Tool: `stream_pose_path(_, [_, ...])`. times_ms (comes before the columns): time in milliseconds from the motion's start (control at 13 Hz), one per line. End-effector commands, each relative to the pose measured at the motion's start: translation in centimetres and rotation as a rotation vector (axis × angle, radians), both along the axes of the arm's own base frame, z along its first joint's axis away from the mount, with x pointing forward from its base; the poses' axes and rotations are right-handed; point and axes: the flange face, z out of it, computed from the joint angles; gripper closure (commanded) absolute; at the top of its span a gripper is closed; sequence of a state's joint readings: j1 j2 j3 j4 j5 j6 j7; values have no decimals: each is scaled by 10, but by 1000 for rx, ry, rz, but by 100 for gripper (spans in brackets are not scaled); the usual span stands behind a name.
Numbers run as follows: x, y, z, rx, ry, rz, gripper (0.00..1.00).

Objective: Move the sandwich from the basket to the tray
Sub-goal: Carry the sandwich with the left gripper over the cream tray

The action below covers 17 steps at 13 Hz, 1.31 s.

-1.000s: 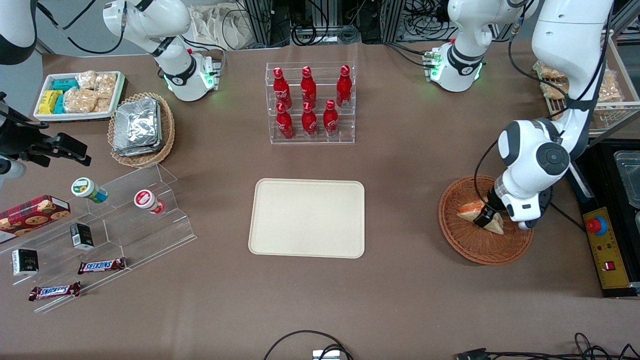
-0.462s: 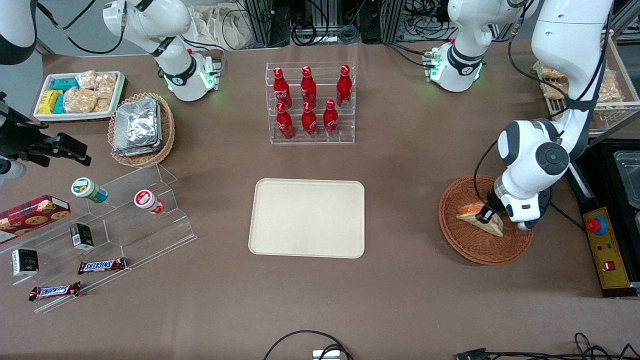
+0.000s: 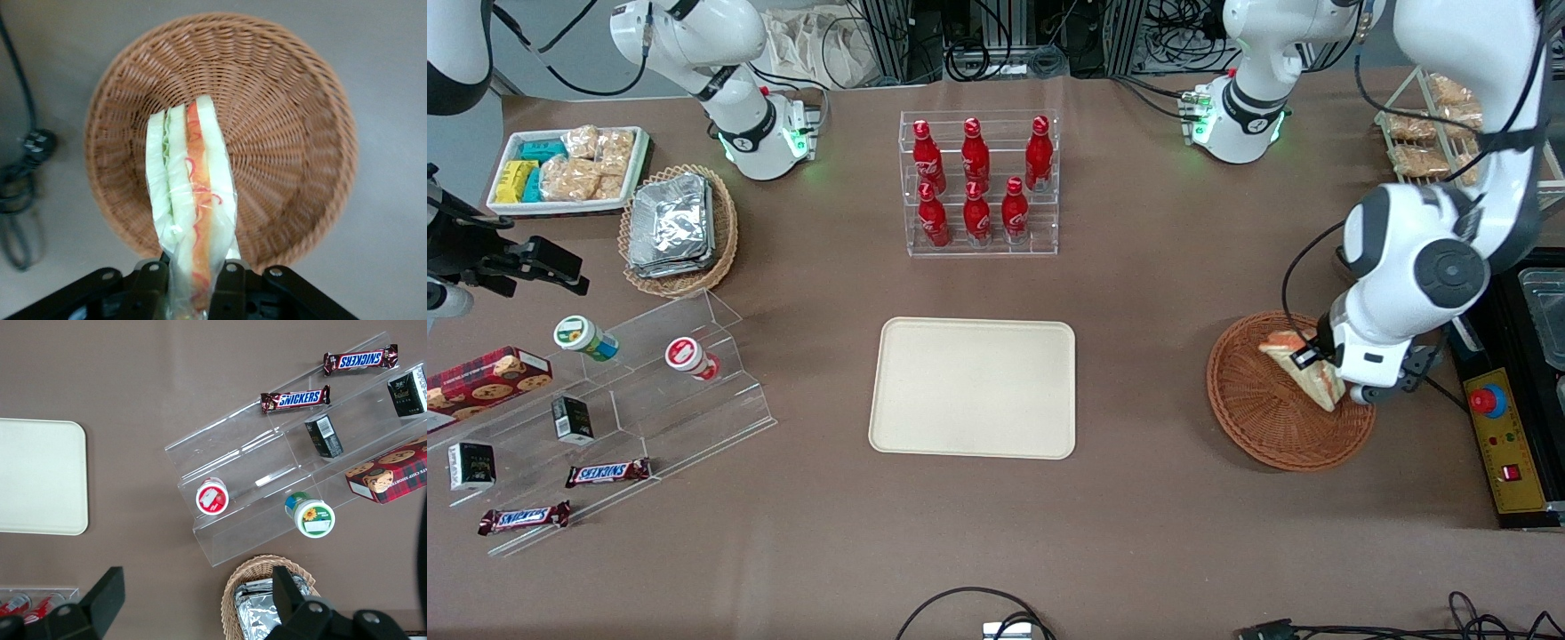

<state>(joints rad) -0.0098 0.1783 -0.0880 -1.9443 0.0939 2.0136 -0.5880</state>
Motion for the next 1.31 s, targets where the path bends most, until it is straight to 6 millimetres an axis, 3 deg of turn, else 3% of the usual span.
stream_pose_path(0, [15,-30,103,6,-28,-146,100])
stream_pose_path(231, [8,-81,185,-21,-33,-323,100])
stream_pose_path(385, [1,-120,202,-53,-44,-392,100])
stream_pose_path(538, [-8,-181,181,-72,-19,-480,100])
stream_pose_path(846, [-15,-297,125,-111,-81,-473,100])
stream_pose_path(1077, [-24,-356,56,-63,-74,-525,100])
stream_pose_path(1231, [-22,-381,9,-78,-90,-551,100])
